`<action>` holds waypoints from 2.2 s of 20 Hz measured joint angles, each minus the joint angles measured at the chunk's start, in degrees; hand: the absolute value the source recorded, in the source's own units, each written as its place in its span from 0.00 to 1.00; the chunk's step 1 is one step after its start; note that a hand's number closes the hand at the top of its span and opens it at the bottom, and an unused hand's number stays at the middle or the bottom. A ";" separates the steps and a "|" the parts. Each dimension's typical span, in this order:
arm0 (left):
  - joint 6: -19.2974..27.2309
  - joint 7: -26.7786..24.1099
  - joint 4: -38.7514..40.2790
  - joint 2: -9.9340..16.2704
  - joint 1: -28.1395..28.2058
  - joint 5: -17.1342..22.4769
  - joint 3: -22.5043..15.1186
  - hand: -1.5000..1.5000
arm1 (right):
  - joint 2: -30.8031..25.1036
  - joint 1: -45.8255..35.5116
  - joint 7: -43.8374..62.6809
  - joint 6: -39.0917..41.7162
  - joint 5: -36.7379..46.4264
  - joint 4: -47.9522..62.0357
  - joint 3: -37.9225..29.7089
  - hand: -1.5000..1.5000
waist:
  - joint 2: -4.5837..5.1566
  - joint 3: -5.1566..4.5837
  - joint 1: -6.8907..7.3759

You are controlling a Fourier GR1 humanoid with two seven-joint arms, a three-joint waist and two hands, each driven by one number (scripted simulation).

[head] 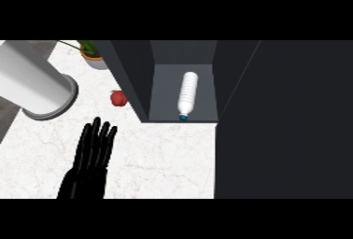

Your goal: Pick up the bottled water, place it into the cabinet and close the cabinet

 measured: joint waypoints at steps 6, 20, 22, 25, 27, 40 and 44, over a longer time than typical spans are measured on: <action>-1.97 -1.59 -2.45 2.56 4.14 1.82 2.95 0.00 | 2.42 -5.10 3.89 -4.09 7.82 -1.54 6.26 1.00 | -0.15 -0.09 0.35; -9.34 -4.40 -5.01 7.98 11.23 6.91 9.53 0.00 | 8.01 -25.44 20.32 -9.19 19.56 -2.97 16.20 1.00 | -0.14 -0.32 1.63; -10.08 -4.35 -5.94 8.76 12.09 7.54 10.25 0.00 | 7.79 -28.48 22.22 -9.91 20.29 -2.55 17.58 1.00 | -0.15 -0.30 1.75; -11.55 -4.37 -6.37 9.80 13.16 8.69 11.45 0.00 | 6.49 -32.06 23.84 -10.71 20.99 -2.23 18.86 1.00 | -0.12 -0.31 1.87; -12.35 -4.74 -6.61 10.20 14.10 8.98 11.73 0.00 | 5.49 -33.88 24.20 -10.88 21.13 -2.16 19.29 1.00 | -0.10 -0.32 2.19; -15.91 -5.51 -7.26 12.18 15.60 10.41 13.98 0.00 | 3.13 -39.14 25.70 -9.24 20.07 -2.02 19.24 1.00 | 0.70 -0.46 4.18; -16.75 -5.56 -7.44 12.54 15.72 10.96 14.57 0.00 | 3.32 -39.16 25.79 -9.26 18.92 -1.85 18.96 1.00 | 1.09 -0.47 4.71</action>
